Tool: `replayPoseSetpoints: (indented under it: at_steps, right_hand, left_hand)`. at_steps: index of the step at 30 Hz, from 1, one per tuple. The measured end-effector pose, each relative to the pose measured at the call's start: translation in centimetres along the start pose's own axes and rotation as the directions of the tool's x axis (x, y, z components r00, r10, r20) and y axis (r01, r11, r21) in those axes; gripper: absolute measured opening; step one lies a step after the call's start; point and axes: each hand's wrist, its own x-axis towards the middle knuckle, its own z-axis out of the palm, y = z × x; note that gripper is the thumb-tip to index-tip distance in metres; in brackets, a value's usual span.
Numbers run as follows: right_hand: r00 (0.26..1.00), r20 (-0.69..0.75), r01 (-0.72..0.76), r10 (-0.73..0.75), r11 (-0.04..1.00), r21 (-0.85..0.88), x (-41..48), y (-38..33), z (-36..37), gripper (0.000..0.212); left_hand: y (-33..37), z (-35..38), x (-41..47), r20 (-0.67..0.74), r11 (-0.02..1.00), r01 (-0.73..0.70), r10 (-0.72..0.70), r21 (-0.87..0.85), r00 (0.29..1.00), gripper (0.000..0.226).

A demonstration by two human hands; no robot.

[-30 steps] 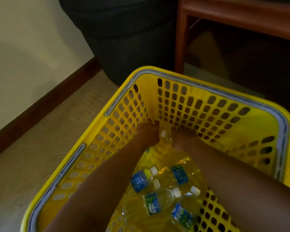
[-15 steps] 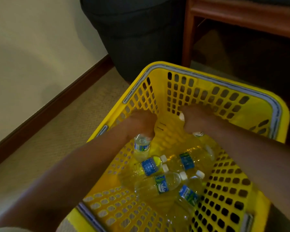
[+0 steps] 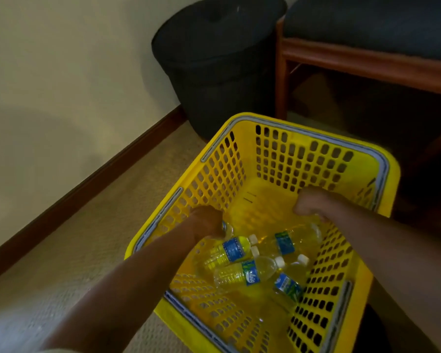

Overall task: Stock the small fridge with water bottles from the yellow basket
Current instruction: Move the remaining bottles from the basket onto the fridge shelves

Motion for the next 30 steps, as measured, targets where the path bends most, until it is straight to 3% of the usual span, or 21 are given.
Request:
replayPoseSetpoints:
  at_steps: [2,4,8,14,17,19,21,25,30]
  right_hand:
    - [0.999,-0.045,0.021,-0.016,0.993,0.118,-1.5,0.4,-0.7,0.02]
    - [0.995,-0.1,0.018,0.008,0.966,0.259,-3.1,0.9,-1.3,0.02]
    - [0.977,-0.213,0.124,-0.009,0.836,0.535,-7.8,2.8,-3.3,0.025]
    - [0.922,-0.379,0.296,0.083,0.48,0.826,-17.7,8.2,-3.1,0.034]
    - [0.893,-0.413,0.37,0.177,0.233,0.899,-22.6,11.4,-1.5,0.029]
    - [0.863,-0.424,0.401,0.272,0.138,0.905,-25.3,13.8,-0.4,0.024]
    - [0.807,-0.456,0.446,0.375,0.118,0.887,-27.6,17.1,0.7,0.025]
    - [0.653,-0.499,0.48,0.57,0.198,0.855,-30.8,23.7,2.9,0.034]
    - [0.502,-0.426,0.506,0.753,0.144,0.85,-32.6,32.5,5.1,0.048]
  left_hand:
    - [-0.4,-0.4,-1.4,-0.046,0.992,0.028,-0.034,-0.121,0.998,0.057]
    - [-0.9,-1.2,-3.3,-0.081,0.954,0.049,-0.077,-0.295,0.994,0.058]
    - [-1.6,-2.7,-7.2,-0.157,0.753,0.012,-0.153,-0.658,0.976,0.064]
    - [2.4,-6.1,-13.6,-0.419,0.459,-0.342,-0.074,-0.82,0.905,0.055]
    - [6.6,-7.9,-16.6,-0.472,0.326,-0.429,-0.065,-0.843,0.879,0.049]
    - [10.0,-8.8,-18.1,-0.496,0.238,-0.477,-0.022,-0.846,0.868,0.048]
    - [14.2,-9.7,-19.6,-0.528,0.155,-0.53,0.063,-0.833,0.847,0.047]
    - [23.1,-11.1,-21.5,-0.548,0.012,-0.564,0.222,-0.826,0.807,0.05]
    - [34.7,-13.3,-23.3,-0.507,-0.06,-0.532,0.41,-0.845,0.758,0.057]
